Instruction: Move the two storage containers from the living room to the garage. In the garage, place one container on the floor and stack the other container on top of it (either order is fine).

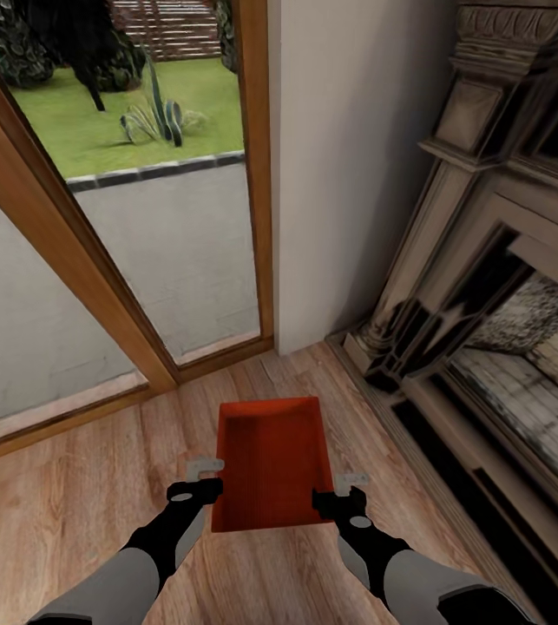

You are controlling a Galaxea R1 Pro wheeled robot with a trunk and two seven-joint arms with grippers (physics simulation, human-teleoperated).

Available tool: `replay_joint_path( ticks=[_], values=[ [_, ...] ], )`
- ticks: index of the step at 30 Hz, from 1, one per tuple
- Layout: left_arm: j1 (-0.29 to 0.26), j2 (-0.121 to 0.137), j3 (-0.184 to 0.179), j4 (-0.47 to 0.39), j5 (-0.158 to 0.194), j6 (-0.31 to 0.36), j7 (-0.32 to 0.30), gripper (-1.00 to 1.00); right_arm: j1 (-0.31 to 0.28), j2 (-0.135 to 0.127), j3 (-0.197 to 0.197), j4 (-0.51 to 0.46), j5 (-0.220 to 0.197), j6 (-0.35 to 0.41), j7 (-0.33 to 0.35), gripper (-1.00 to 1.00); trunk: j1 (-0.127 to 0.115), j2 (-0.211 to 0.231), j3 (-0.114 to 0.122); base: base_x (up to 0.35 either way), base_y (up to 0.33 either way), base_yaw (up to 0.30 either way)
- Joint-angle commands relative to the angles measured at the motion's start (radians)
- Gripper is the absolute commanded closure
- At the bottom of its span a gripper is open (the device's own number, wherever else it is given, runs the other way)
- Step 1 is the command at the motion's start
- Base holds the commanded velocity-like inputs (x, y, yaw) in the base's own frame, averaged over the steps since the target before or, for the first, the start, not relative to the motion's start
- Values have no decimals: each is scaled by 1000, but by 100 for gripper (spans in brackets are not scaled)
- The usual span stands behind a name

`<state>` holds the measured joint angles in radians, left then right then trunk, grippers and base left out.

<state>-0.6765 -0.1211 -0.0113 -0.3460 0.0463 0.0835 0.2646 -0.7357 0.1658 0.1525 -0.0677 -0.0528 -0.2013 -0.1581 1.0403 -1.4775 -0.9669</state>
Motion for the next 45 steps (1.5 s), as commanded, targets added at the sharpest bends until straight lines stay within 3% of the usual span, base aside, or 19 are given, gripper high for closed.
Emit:
replay_joint_path(
  ticks=[1, 6, 10, 19, 27, 45],
  values=[
    [0, 0, -1, -1, 6, 5, 4, -100, -1, 1, 8, 4, -6, -4, -5, -100, 4, -8, -4, 0, 0, 0],
    [0, 0, 0, 47, 8, -4, 4, -100, -1, 1, 7, 15, -6, -8, -5, -100, 23, -43, -19, 0, 0, 0],
    [0, 0, 3, 102, 8, -90, 2, -100, -1, 0, 7, 20, -11, -25, -5, -100, 38, -71, -32, 0, 0, 0],
    [0, 3, 4, 175, 29, -110, -2, -100, -1, 0, 7, 51, -10, -51, -5, -100, 73, -134, -60, 0, 0, 0],
    [0, 3, 2, 192, 29, -159, 0, -100, 6, -2, 7, 61, -10, -66, -5, -100, 104, -190, -85, 0, 0, 0],
    [0, 1, 2, 184, 29, -163, 13, -100, 7, -2, 7, 62, -2, -72, -5, -100, 173, -316, -142, 0, 0, 0]
  ],
)
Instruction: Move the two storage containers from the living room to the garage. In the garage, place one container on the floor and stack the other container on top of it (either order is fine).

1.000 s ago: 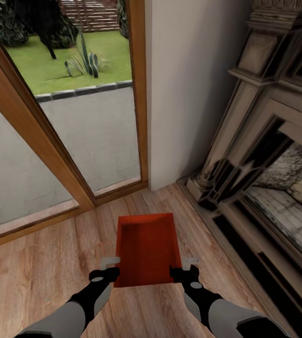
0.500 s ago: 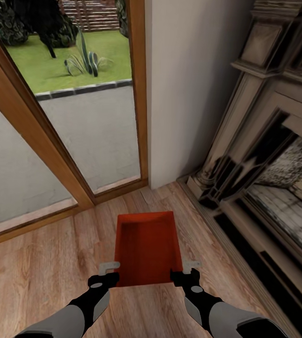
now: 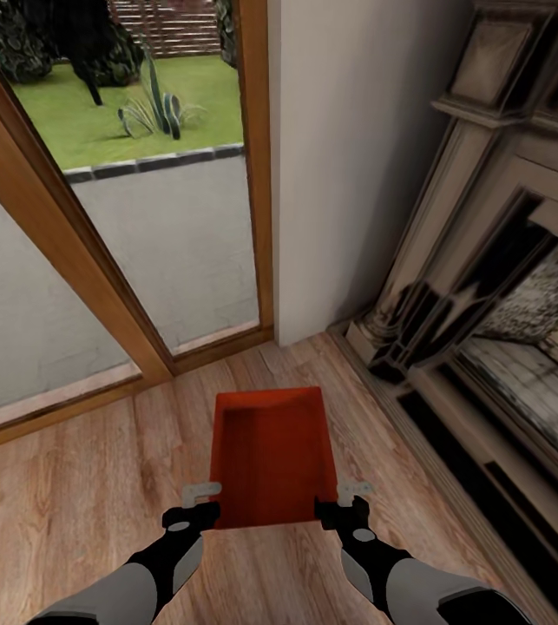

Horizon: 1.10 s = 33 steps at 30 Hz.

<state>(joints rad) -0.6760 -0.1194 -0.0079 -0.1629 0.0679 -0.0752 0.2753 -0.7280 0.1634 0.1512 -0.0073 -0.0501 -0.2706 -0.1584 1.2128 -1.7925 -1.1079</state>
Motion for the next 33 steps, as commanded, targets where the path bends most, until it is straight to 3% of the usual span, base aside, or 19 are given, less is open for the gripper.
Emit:
replay_joint_path(
  ticks=[1, 6, 21, 26, 33],
  values=[
    [-1, 0, -1, 0, 7, -5, 2, -100, -1, 0, 8, 1, -4, -3, -4, -100, 4, -8, -4, 0, 0, 0],
    [-1, 0, -1, -2, 7, -5, 2, -100, -1, -1, 9, 0, 0, -2, -4, -100, 23, -43, -19, 0, 0, 0],
    [-1, 1, 1, -3, 11, -6, 2, -100, -1, -1, 11, 0, 1, -2, -4, -100, 23, -43, -19, 0, 0, 0],
    [-1, 2, 0, -5, 52, -6, 1, -100, -1, -1, 11, -2, 1, -2, -4, -100, 23, -43, -19, 56, 0, 0],
    [-1, 3, 0, -6, 59, -6, 1, -100, -1, -1, 11, -3, 1, -2, -5, -100, 23, -43, -19, 214, 0, 0]
  ],
)
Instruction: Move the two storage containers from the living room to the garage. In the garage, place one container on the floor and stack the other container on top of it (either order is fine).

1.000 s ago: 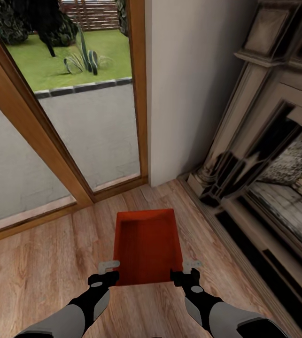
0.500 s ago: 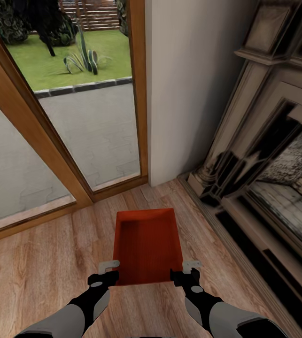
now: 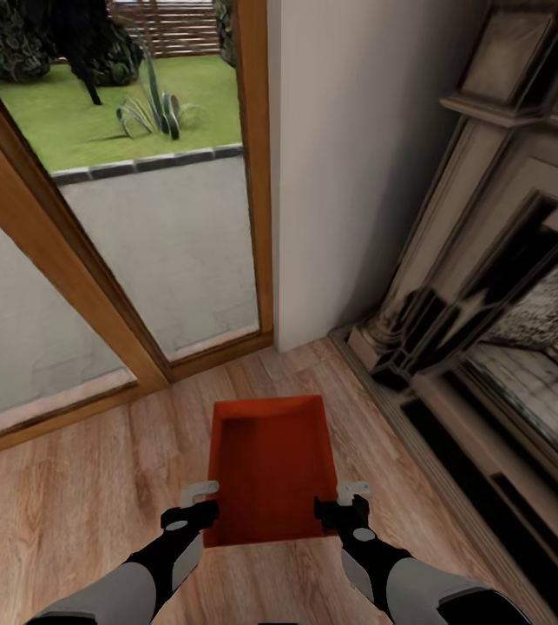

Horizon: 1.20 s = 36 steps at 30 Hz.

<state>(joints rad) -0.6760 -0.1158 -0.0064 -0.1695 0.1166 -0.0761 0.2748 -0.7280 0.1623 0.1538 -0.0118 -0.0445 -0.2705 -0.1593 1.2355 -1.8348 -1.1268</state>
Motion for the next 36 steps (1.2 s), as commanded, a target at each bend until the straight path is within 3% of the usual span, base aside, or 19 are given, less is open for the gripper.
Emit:
replay_joint_path(
  ticks=[1, 9, 30, 36],
  values=[
    [-1, 0, -1, 1, 11, -5, 1, -100, -1, 0, 8, 1, -5, -3, -5, -100, 0, 0, -1, 245, 0, 0],
    [-1, -1, -1, 1, 11, -5, 2, -100, -1, 0, 7, 1, -5, -2, -5, -100, 0, 0, -1, 170, 0, 0],
    [-1, -4, -3, 10, 8, -3, 2, -100, -1, -1, 3, 23, -22, -3, -19, -100, 0, 0, -1, 5, 0, 0],
    [-1, -9, -3, 5, 7, -2, 0, -100, -1, -21, 6, 28, -12, -2, -7, -100, 0, 0, -1, 0, 0, 0]
  ],
)
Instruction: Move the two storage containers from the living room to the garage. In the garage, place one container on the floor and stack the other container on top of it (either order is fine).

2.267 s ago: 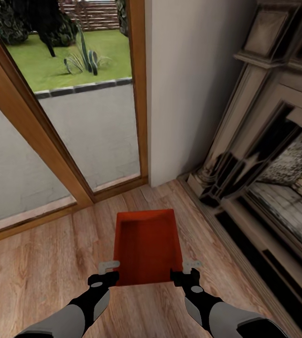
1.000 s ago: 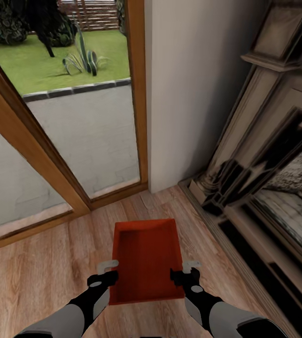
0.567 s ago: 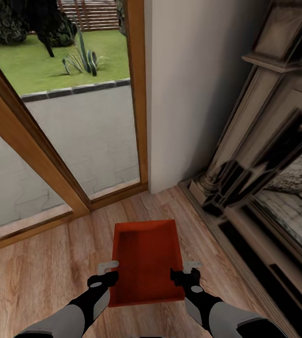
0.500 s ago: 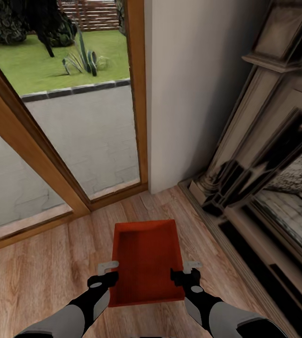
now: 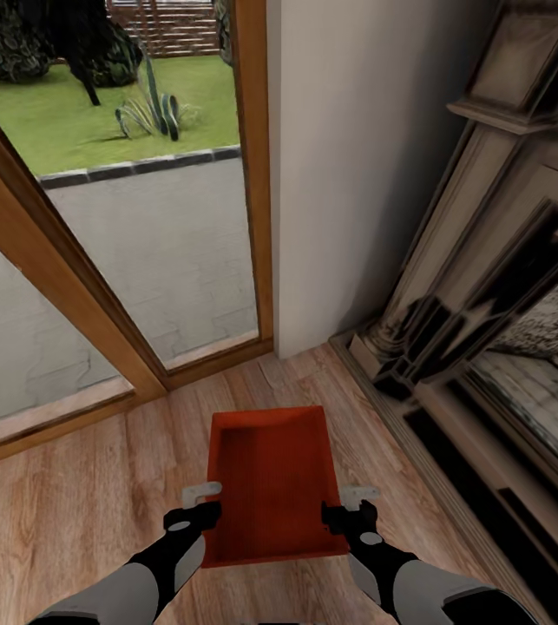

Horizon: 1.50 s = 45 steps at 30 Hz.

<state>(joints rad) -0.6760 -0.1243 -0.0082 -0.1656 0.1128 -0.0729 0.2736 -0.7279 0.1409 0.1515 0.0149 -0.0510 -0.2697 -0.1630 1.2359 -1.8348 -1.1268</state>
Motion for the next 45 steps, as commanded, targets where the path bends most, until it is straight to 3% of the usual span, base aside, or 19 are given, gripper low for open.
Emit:
replay_joint_path(
  ticks=[1, 8, 29, 32, 38, 45],
  values=[
    [0, -5, -1, -1, 11, -3, 3, -100, -1, -2, 9, 2, -4, -3, -3, -100, 0, 0, -1, 0, 0, 0],
    [0, -7, 0, 13, 17, -3, 3, -100, -1, -4, 10, 2, 15, -7, -1, -100, 0, 0, -1, 0, 0, 0],
    [0, -9, 0, 41, 21, -9, 4, -100, -1, -4, 9, 4, 16, -25, -1, -100, 0, 0, -1, 0, 0, 0],
    [0, -9, 1, 41, 36, -8, 4, -100, -1, -4, 9, 4, 16, -25, -1, -100, 11, -21, -10, 0, 0, 0],
    [0, -8, -1, 43, 102, -8, 3, -100, -1, -4, 8, 4, 16, -25, -1, -100, 34, -63, -29, 0, 0, 0],
    [0, -8, -1, 46, 113, -8, 3, -100, -1, -4, 8, 4, 16, -25, -1, -100, 61, -112, -51, 0, 0, 0]
  ],
)
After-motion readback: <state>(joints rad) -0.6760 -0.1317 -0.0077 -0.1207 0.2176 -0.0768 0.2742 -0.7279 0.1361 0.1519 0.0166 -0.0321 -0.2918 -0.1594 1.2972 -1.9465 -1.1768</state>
